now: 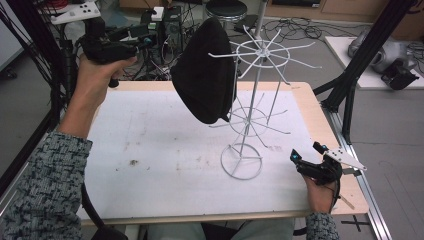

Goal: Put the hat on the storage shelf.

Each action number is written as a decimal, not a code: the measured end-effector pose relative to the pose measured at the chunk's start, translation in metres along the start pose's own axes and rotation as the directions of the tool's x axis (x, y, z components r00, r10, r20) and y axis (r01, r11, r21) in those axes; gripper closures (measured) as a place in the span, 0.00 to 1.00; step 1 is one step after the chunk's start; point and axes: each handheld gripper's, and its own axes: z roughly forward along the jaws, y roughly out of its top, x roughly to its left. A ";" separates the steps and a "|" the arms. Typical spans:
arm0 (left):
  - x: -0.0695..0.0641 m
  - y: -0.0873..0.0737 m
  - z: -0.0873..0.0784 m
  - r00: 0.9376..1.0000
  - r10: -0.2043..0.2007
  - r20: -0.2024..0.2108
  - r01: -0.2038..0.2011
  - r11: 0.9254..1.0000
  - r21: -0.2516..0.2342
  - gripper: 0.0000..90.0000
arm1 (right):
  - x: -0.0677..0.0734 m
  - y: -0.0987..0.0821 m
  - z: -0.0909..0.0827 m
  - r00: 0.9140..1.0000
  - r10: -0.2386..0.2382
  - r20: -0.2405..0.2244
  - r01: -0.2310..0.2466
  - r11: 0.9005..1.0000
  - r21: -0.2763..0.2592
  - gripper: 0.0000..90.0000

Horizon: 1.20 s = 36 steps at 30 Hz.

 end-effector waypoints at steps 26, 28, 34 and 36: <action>-0.004 -0.045 -0.052 0.983 0.072 -0.170 -0.063 0.996 0.061 0.44 | 0.002 0.007 0.026 0.999 0.039 -0.031 -0.039 0.999 -0.017 0.06; -0.003 -0.050 -0.056 0.981 0.063 -0.182 -0.053 0.997 0.061 0.44 | 0.002 0.007 0.028 0.999 0.041 -0.034 -0.042 0.999 -0.016 0.06; 0.001 -0.068 -0.066 0.975 0.042 -0.217 -0.029 0.998 0.061 0.43 | 0.003 0.008 0.030 0.998 0.046 -0.039 -0.047 0.999 -0.022 0.06; 0.002 -0.075 -0.069 0.973 0.034 -0.230 -0.020 0.998 0.061 0.43 | 0.003 0.008 0.031 0.998 0.047 -0.037 -0.047 0.999 -0.021 0.06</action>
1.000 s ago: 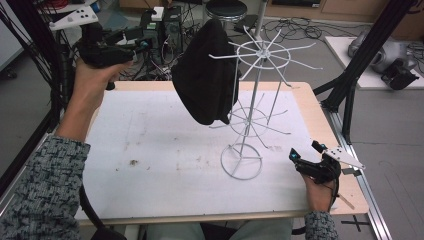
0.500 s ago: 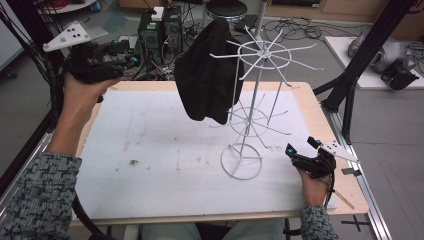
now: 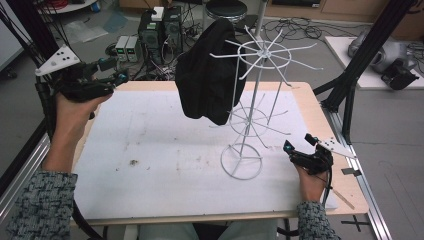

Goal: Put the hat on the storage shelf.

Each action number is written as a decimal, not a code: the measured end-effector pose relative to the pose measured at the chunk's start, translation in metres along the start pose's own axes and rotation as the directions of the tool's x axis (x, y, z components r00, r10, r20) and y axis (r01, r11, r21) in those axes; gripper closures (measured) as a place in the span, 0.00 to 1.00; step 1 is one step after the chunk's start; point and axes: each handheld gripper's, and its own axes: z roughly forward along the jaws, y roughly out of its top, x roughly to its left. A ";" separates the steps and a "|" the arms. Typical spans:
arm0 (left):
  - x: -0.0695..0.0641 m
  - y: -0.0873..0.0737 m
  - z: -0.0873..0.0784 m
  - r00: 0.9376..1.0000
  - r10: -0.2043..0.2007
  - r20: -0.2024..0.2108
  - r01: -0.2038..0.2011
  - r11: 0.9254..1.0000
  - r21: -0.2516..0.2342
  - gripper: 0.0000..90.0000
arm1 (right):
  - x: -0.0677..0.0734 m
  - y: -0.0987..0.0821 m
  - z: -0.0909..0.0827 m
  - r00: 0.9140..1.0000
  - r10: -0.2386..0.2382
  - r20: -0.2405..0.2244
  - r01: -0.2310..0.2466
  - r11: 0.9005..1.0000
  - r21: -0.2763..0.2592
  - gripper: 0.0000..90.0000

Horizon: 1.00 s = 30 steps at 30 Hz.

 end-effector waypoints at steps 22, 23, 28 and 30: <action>-0.021 -0.077 -0.013 0.995 -0.007 -0.101 0.011 0.999 0.048 0.36 | 0.006 0.003 0.012 1.000 0.008 -0.017 -0.008 1.000 0.001 0.06; -0.021 -0.081 -0.013 0.994 -0.005 -0.107 0.011 0.999 0.049 0.36 | 0.006 0.003 0.012 1.000 0.011 -0.019 -0.011 1.000 0.003 0.06; -0.021 -0.098 -0.019 0.991 -0.026 -0.134 0.033 0.998 0.048 0.34 | 0.005 0.003 0.013 1.000 0.016 -0.017 -0.016 1.000 0.003 0.06; -0.020 -0.104 -0.020 0.989 -0.037 -0.142 0.044 0.998 0.052 0.34 | 0.005 0.003 0.012 1.000 0.020 -0.018 -0.020 1.000 0.001 0.06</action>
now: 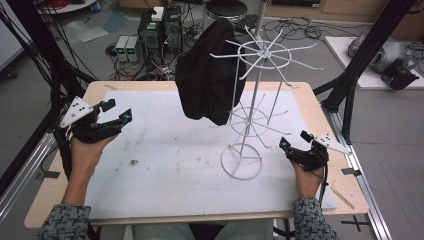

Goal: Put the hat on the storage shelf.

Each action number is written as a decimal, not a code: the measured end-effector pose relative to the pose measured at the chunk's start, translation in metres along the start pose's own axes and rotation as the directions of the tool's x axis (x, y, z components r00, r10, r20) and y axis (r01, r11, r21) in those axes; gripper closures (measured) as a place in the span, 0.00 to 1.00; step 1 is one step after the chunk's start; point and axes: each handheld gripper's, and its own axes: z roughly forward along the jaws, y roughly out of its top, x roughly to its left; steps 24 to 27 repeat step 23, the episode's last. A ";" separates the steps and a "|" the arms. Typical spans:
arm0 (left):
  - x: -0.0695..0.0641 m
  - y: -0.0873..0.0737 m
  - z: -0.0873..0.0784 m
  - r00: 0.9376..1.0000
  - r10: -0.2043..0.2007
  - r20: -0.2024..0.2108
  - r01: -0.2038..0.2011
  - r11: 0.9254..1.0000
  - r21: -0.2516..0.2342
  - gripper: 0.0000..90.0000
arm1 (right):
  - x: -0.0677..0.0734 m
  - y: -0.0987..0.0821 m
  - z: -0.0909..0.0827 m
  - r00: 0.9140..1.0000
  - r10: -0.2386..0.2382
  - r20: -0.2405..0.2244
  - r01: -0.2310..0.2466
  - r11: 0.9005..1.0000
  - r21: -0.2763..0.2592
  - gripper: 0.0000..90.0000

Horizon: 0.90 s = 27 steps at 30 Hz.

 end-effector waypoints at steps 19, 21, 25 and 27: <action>0.001 -0.036 0.001 0.999 -0.023 -0.026 0.025 0.998 0.050 0.33 | 0.000 0.000 0.001 1.000 -0.006 -0.002 0.006 1.000 -0.002 0.06; 0.001 -0.038 0.001 0.999 -0.023 -0.024 0.024 0.998 0.055 0.33 | 0.000 0.000 0.001 1.000 -0.006 -0.003 0.006 1.000 -0.001 0.06; 0.001 -0.040 0.002 0.999 -0.021 -0.026 0.022 0.998 0.059 0.33 | 0.000 0.000 0.002 1.000 -0.007 -0.002 0.007 1.000 0.001 0.06; 0.001 -0.040 0.002 0.999 -0.021 -0.026 0.022 0.998 0.059 0.33 | 0.000 0.000 0.002 1.000 -0.007 -0.002 0.007 1.000 0.001 0.06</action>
